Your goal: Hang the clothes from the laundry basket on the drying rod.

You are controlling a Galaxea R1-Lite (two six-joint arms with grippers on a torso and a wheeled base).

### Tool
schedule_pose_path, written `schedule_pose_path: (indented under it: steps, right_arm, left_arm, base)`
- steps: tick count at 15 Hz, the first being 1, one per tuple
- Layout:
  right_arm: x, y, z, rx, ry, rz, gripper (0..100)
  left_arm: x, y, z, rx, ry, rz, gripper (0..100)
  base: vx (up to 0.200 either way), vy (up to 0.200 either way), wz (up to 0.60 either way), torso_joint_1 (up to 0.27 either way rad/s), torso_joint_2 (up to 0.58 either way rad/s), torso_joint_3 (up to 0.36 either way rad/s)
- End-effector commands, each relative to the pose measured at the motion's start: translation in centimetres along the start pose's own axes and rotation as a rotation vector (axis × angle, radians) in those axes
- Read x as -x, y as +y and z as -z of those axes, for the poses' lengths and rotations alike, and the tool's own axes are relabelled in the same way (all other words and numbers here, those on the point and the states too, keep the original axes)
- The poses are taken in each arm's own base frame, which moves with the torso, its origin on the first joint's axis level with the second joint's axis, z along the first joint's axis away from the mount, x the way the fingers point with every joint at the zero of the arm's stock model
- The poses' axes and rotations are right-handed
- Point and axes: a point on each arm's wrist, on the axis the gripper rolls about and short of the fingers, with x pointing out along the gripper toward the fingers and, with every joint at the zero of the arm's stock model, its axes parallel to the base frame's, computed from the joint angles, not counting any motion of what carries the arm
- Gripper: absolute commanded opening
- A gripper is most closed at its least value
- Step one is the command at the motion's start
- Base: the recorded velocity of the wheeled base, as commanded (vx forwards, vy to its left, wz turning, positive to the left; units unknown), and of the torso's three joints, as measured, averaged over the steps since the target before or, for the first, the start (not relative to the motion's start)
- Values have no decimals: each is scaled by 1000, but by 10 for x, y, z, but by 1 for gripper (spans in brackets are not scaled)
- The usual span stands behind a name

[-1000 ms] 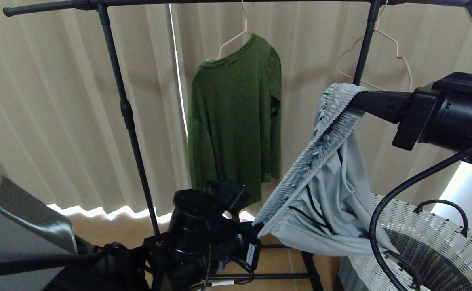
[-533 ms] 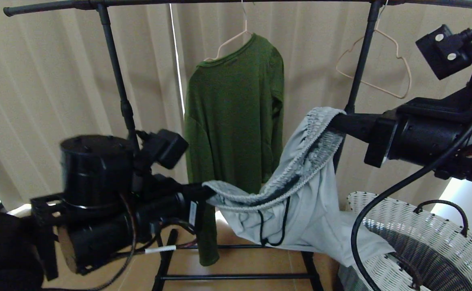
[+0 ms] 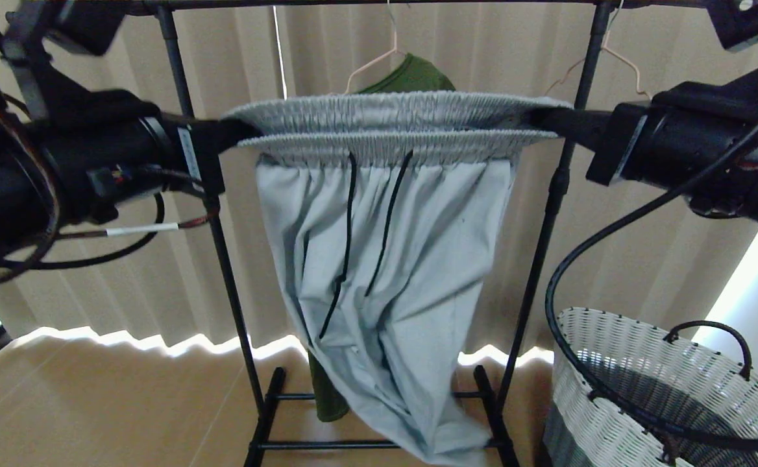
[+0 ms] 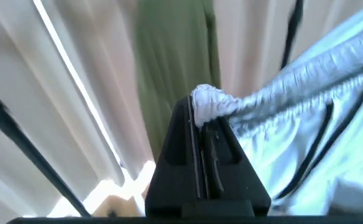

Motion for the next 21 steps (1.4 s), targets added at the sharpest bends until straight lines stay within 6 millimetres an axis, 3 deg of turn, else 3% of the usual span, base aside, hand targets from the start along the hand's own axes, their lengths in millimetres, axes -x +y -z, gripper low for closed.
schedule_pose_path:
  steps: [1,3,5,8,10,21]
  right_arm:
    - [-16,-10,-18,8,-57,35,0]
    - [-17,-16,-33,20,-104,55,0]
    - [-12,-23,-32,38,-100,86,0]
    - [-1,-30,-24,55,-75,116,0]
    - [12,-29,-6,53,-18,119,0]
    - [11,-31,-1,81,0,129,0]
  left_arm:
    - [7,7,-46,1,-119,-21,0]
    - [4,6,-59,0,-109,-12,0]
    - [0,-2,-56,3,-92,20,0]
    - [-2,-15,-41,4,-44,68,0]
    - [-3,-28,-19,-4,34,112,0]
    - [-22,-32,-2,-14,102,61,0]
  base:
    - [0,0,0,0,0,0]
    - [0,0,0,0,0,0]
    - [0,0,0,0,0,0]
    - [0,0,0,0,0,0]
    - [0,0,0,0,0,0]
    - [0,0,0,0,0,0]
